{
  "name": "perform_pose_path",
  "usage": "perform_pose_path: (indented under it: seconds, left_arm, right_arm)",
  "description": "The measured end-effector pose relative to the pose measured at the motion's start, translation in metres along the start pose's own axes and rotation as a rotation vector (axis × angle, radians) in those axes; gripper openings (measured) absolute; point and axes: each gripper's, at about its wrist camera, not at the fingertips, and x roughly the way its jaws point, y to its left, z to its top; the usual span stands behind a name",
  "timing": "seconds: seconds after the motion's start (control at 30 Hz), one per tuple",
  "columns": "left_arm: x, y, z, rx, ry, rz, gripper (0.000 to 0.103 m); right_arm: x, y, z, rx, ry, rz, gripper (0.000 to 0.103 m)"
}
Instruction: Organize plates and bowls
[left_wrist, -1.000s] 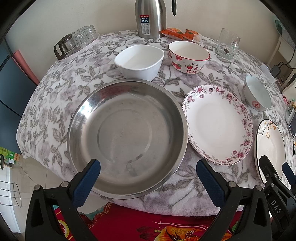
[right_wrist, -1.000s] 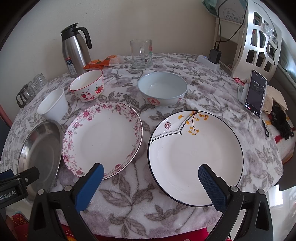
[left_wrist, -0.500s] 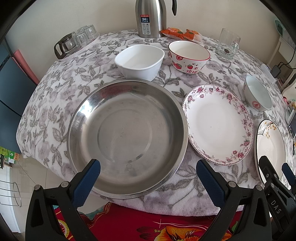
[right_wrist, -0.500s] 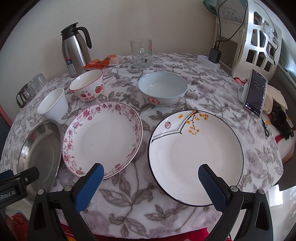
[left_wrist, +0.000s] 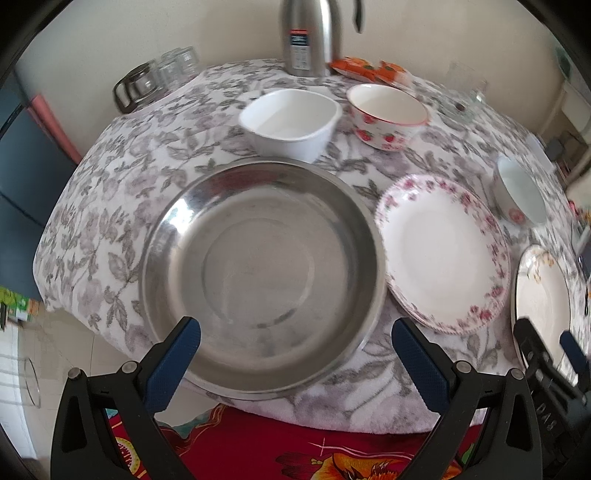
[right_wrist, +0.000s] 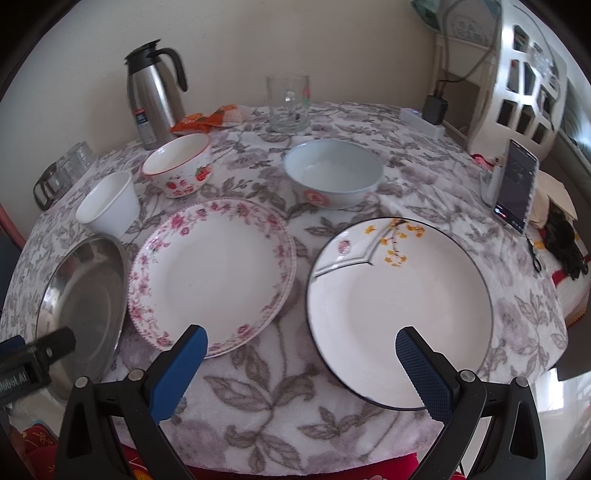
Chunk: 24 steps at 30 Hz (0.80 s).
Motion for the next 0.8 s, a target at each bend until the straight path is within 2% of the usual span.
perform_pose_path:
  seconds: [0.17,0.33,0.53,0.8]
  left_arm:
    - [0.004,0.036,0.007,-0.137,-0.004,0.037,0.103]
    - [0.011,0.073,0.011,-0.262,0.018,0.023,0.103]
    - [0.022,0.112,0.011,-0.396,0.046,0.010,0.103]
    - [0.035,0.138,0.011,-0.468,0.054,-0.021,0.103]
  right_arm:
    - [0.004,0.029,0.000,-0.067,0.018,0.026,0.103]
    - [0.008,0.058,-0.001,-0.120,0.024,0.060,0.103]
    - [0.013,0.083,0.001,-0.120,0.038,0.150,0.103]
    - [0.025,0.106,0.002,-0.094,0.066,0.261,0.103]
